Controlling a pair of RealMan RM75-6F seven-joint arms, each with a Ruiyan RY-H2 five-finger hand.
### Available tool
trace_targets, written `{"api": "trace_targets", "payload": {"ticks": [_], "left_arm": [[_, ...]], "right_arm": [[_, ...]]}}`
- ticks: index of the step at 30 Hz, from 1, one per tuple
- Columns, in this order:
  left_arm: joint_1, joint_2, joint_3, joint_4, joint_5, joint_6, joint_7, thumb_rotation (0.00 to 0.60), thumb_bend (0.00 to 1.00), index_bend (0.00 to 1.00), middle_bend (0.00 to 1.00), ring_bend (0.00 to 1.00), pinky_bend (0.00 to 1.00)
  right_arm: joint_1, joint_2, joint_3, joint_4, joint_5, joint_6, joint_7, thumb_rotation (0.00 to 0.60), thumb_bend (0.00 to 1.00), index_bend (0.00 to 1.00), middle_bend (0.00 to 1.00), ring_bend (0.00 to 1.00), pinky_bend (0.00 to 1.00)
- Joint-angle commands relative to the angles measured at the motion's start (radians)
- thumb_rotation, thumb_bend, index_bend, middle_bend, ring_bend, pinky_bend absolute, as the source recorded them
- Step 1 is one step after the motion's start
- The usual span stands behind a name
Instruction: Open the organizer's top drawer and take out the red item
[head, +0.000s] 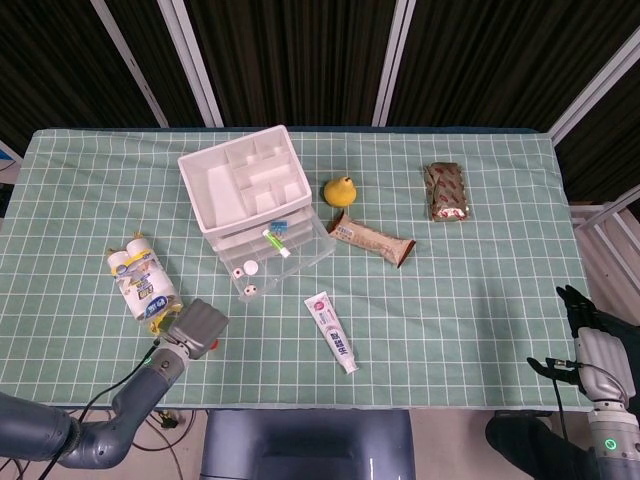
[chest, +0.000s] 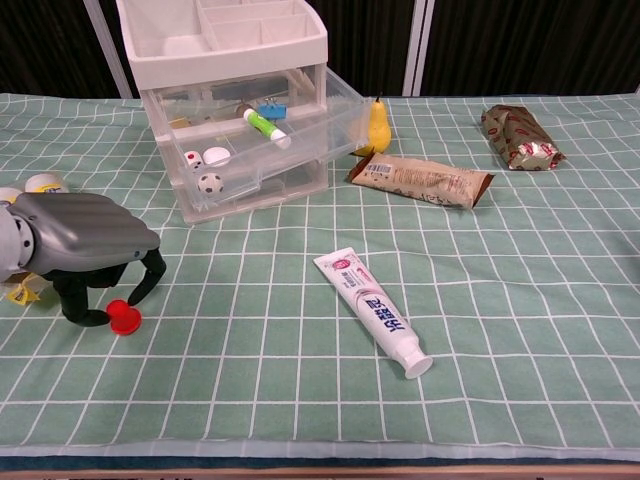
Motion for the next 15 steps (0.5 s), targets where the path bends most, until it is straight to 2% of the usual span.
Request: {"api": "trace_targets", "payload": {"ticks": [1,7,12,13,15], "left_arm": [[-0.003,-0.010,-0.003,0.007,-0.012,0.004,0.005,0.600,0.29,0.55,1.00,1.00,1.00],[-0.003,-0.001,-0.015,-0.012,-0.017,0.037,0.001,0.600,0.15,0.41,1.00,1.00,1.00],[0.021,0.060,-0.032,-0.082,0.046,0.100,-0.041,0.600,0.07,0.31,0.99,0.99,0.99],[0.029,0.074,-0.032,-0.098,0.060,0.121,-0.046,0.600,0.07,0.30,0.97,0.96,0.98],[0.061,0.113,-0.026,-0.145,0.136,0.189,-0.065,0.600,0.07,0.24,0.83,0.84,0.88]], "right_arm": [[0.000,0.000,0.000,0.000,0.000,0.000,0.001,0.600,0.07,0.00,0.00,0.00,0.23],[-0.001,0.001,0.000,-0.002,0.000,0.001,0.001,0.600,0.07,0.00,0.00,0.00,0.23],[-0.001,0.001,0.000,-0.002,-0.002,0.001,0.003,0.600,0.07,0.00,0.00,0.00,0.23],[-0.001,0.001,0.000,-0.003,-0.002,0.001,0.005,0.600,0.07,0.00,0.00,0.00,0.23],[-0.001,0.001,0.001,-0.001,-0.002,0.002,0.007,0.600,0.07,0.00,0.00,0.00,0.23]]}}
